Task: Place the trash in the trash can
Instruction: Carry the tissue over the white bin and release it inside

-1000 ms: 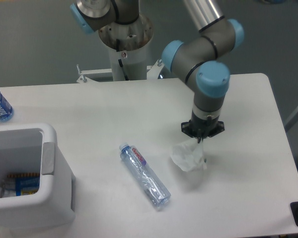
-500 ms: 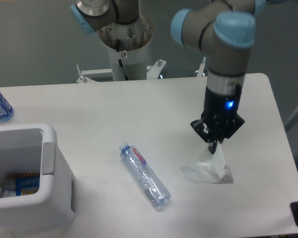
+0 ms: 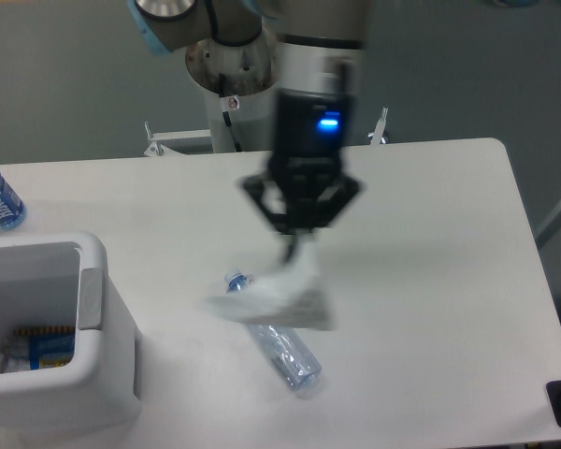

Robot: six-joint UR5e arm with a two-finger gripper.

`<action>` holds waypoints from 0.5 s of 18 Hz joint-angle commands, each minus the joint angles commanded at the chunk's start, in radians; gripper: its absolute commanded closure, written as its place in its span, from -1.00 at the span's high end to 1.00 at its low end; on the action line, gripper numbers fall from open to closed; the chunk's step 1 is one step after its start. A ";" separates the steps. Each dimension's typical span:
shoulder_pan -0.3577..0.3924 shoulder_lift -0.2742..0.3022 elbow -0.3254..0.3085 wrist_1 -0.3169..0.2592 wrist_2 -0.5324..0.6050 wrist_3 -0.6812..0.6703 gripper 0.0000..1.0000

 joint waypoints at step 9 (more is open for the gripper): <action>-0.169 -0.006 -0.048 0.002 -0.001 0.000 -0.71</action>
